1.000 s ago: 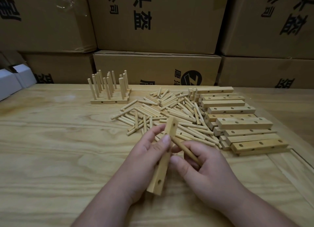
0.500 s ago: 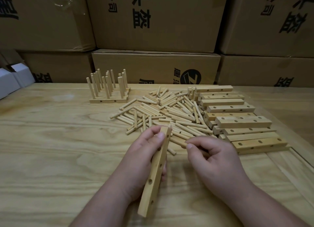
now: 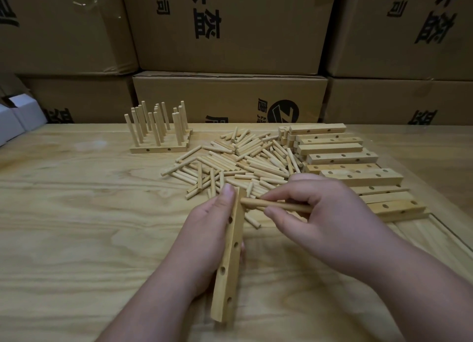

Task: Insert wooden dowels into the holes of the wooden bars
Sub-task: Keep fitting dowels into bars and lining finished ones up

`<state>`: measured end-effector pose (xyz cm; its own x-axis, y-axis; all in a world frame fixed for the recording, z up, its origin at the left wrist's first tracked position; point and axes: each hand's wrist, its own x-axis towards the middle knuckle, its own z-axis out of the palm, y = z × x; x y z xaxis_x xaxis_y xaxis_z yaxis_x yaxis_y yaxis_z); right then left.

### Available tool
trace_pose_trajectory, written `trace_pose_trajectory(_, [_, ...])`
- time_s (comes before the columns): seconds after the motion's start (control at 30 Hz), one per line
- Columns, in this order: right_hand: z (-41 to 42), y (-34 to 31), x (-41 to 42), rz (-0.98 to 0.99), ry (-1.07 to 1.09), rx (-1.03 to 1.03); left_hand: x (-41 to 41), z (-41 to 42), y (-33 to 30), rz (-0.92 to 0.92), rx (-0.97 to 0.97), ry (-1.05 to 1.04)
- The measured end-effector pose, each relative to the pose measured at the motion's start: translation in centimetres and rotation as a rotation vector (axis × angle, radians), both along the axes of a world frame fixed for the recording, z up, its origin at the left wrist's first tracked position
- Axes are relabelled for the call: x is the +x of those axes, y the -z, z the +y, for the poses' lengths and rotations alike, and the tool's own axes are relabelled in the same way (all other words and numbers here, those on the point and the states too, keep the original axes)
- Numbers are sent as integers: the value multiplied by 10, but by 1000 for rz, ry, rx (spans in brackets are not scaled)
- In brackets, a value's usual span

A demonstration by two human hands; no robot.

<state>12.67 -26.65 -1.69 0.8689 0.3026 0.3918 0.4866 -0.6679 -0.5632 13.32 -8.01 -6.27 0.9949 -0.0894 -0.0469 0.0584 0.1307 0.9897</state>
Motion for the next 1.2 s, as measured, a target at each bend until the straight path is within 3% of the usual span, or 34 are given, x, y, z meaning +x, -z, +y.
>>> trace_pose_trajectory(0.23, [3,-4,-5,-37,3,-62,-1,2,-1,-53,13,3])
trace_pose_trajectory(0.63, [14,8,-6,-58,22,-3,-1,1,0,-66,42,-9])
trace_pose_trajectory(0.83, [7,4,-4,23,-7,53,0,4,2,-59,90,27])
trace_pose_trajectory(1.2, [13,7,-7,1,23,11,-2,4,-1,-68,75,36])
